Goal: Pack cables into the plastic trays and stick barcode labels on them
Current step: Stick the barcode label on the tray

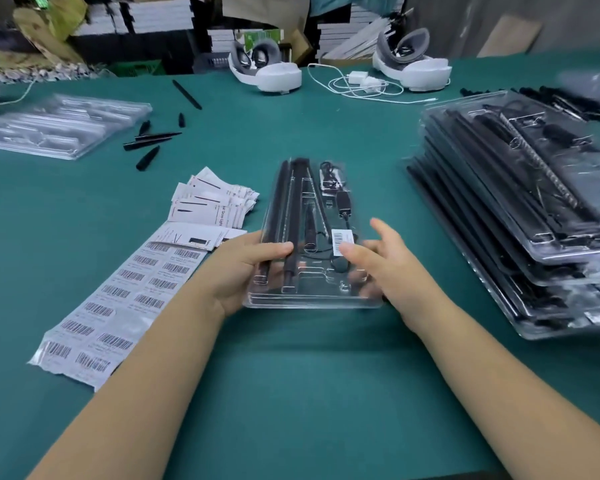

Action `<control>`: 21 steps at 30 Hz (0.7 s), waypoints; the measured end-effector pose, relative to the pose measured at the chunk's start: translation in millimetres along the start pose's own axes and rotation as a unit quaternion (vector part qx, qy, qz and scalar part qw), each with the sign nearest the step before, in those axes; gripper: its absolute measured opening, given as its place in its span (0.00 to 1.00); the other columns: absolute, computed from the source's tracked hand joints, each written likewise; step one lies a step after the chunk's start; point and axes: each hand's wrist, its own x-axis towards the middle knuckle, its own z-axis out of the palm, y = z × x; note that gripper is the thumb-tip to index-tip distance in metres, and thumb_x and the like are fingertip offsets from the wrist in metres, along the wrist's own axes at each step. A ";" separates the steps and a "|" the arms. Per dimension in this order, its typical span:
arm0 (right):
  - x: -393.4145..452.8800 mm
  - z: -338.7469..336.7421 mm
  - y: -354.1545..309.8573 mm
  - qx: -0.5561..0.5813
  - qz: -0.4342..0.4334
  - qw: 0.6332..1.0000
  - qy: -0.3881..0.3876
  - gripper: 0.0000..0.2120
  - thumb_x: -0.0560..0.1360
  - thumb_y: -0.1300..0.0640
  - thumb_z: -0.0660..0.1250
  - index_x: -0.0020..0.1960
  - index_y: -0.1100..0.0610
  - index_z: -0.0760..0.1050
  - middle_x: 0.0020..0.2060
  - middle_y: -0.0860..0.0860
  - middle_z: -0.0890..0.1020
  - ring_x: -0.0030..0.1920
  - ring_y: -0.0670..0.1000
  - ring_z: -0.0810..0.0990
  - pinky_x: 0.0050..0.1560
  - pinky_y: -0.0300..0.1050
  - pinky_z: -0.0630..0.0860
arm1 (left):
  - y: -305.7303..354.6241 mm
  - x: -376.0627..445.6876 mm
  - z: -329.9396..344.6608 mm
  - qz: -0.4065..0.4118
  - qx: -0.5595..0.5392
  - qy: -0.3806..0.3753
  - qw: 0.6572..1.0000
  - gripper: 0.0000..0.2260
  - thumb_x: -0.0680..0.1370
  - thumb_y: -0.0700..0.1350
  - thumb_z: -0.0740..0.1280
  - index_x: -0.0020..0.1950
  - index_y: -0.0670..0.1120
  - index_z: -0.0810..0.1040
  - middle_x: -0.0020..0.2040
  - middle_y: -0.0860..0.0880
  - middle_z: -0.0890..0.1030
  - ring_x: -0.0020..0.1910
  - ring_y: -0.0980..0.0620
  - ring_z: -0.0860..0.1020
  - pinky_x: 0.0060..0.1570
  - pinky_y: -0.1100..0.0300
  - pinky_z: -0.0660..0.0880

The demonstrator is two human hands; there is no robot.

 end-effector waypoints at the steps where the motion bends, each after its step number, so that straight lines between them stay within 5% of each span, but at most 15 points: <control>1: -0.3 -2.9 0.5 -0.035 -0.013 0.999 -0.010 0.48 0.60 0.36 0.71 0.74 0.42 0.53 0.58 0.43 0.73 0.43 0.44 0.81 0.40 0.38 0.73 | -2.3 2.6 2.7 0.012 0.023 0.039 0.999 0.14 0.73 0.36 0.70 0.57 0.46 0.76 0.39 0.45 0.82 0.30 0.54 0.81 0.25 0.66 0.73; 4: -1.9 -7.9 3.7 -0.197 -0.058 0.975 -0.082 0.44 0.61 0.38 0.75 0.72 0.38 0.58 0.61 0.42 0.67 0.53 0.34 0.72 0.44 0.29 0.68 | -10.0 8.3 4.2 0.074 0.105 0.176 0.976 0.38 0.71 0.40 0.75 0.76 0.51 0.58 0.56 0.47 0.79 0.45 0.55 0.81 0.35 0.68 0.74; 6: -2.5 -4.7 5.9 -0.235 -0.082 0.965 -0.088 0.42 0.64 0.41 0.75 0.72 0.38 0.59 0.61 0.41 0.65 0.54 0.32 0.70 0.47 0.27 0.67 | -11.1 9.9 -0.1 0.100 0.129 0.220 0.962 0.36 0.72 0.45 0.75 0.74 0.52 0.60 0.65 0.47 0.74 0.54 0.55 0.78 0.42 0.68 0.73; 9: -3.4 0.7 5.1 -0.279 -0.106 0.953 -0.050 0.40 0.66 0.39 0.73 0.73 0.40 0.60 0.64 0.44 0.68 0.59 0.40 0.69 0.59 0.37 0.66 | -11.1 9.5 -5.0 0.131 0.210 0.179 0.952 0.33 0.71 0.53 0.73 0.72 0.56 0.62 0.68 0.53 0.70 0.57 0.60 0.75 0.46 0.68 0.70; 11: -3.0 -0.5 4.1 -0.358 -0.113 0.926 -0.027 0.39 0.67 0.36 0.70 0.73 0.40 0.60 0.67 0.45 0.69 0.66 0.47 0.63 0.67 0.45 0.62 | -12.0 6.4 -5.2 0.142 0.284 0.098 0.943 0.41 0.66 0.59 0.71 0.75 0.56 0.57 0.69 0.56 0.67 0.65 0.60 0.71 0.62 0.59 0.70; 13: -3.0 -3.5 3.6 -0.395 -0.107 0.912 -0.017 0.39 0.66 0.35 0.70 0.73 0.40 0.60 0.69 0.46 0.68 0.69 0.49 0.58 0.70 0.48 0.58 | -13.1 2.9 -4.5 0.149 0.424 0.033 0.892 0.46 0.64 0.65 0.70 0.77 0.55 0.53 0.74 0.55 0.62 0.73 0.54 0.63 0.72 0.49 0.61; 16: -3.7 -3.5 4.4 -0.384 -0.098 0.918 0.020 0.36 0.65 0.38 0.73 0.70 0.40 0.65 0.73 0.48 0.61 0.72 0.46 0.51 0.71 0.49 0.53 | -16.2 1.1 -2.2 0.176 0.582 0.026 0.793 0.44 0.67 0.69 0.68 0.77 0.54 0.55 0.77 0.50 0.58 0.76 0.52 0.54 0.74 0.52 0.54; 21: -4.1 -5.6 1.6 -0.420 -0.130 0.898 -0.018 0.31 0.70 0.42 0.71 0.70 0.41 0.66 0.73 0.45 0.61 0.72 0.47 0.53 0.73 0.50 0.54 | -14.5 -2.4 5.6 0.130 0.678 0.097 0.717 0.45 0.63 0.74 0.62 0.74 0.54 0.62 0.72 0.47 0.65 0.70 0.46 0.62 0.66 0.52 0.63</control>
